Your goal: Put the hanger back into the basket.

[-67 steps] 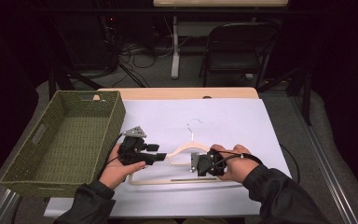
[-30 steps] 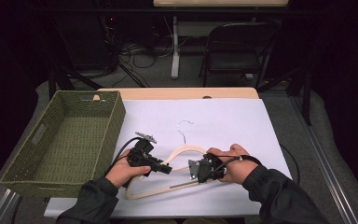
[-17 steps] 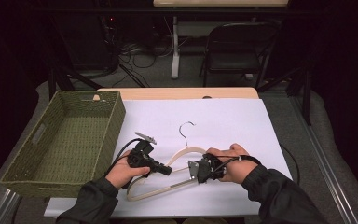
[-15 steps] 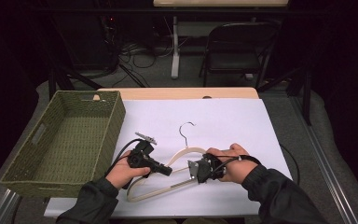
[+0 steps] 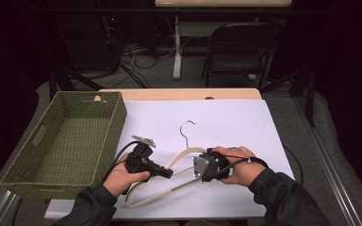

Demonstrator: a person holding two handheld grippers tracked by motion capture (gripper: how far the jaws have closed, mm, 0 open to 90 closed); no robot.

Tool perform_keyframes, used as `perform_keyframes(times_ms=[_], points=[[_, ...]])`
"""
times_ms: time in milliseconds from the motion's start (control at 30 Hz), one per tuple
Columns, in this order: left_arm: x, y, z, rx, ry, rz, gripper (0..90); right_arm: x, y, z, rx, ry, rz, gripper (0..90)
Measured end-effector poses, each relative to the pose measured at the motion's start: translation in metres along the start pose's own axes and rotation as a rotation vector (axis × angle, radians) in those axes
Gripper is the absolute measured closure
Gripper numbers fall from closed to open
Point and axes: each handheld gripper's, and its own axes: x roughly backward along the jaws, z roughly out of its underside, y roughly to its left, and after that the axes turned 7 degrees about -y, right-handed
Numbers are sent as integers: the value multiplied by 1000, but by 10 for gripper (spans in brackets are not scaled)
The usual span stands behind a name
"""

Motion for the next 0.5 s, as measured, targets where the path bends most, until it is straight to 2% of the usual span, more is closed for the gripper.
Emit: perform_keyframes(times_ms=[33,67,100,133,167,200,233,267,300,333,367,400,433,467,500], points=[[7,-5,0,-7,-19,-15,874,5,0,-1,-12,-4,26,554],[17,-12,1,-1,-51,-36,874,16,-2,0,-20,-47,69,513],[17,-12,1,-1,-51,-36,874,21,-1,0,-40,-56,89,508],[24,-18,1,-10,-66,-57,874,26,-2,1,-41,-78,108,508],[38,-27,2,-18,-88,-90,874,30,-2,2,-47,-88,116,508],[38,-27,2,-18,-88,-90,874,30,-2,2,-47,-88,116,508],[52,-36,3,-33,-103,-122,874,36,-3,6,-71,-92,111,506],[52,-36,3,-33,-103,-122,874,36,-3,6,-71,-92,111,506],[59,-40,4,-39,-116,-139,874,37,-2,8,-77,-83,126,505],[74,-46,6,-43,-133,-171,874,37,-2,14,-101,-88,118,500],[74,-46,6,-43,-133,-171,874,37,-2,14,-101,-88,118,500],[82,-49,7,-48,-141,-188,874,36,-1,16,-104,-80,117,497],[100,-51,9,-56,-166,-218,874,34,0,23,-132,-70,113,497],[100,-51,9,-56,-166,-218,874,34,0,23,-132,-70,113,497],[110,-51,10,-61,-175,-236,874,34,1,25,-142,-63,116,497]])
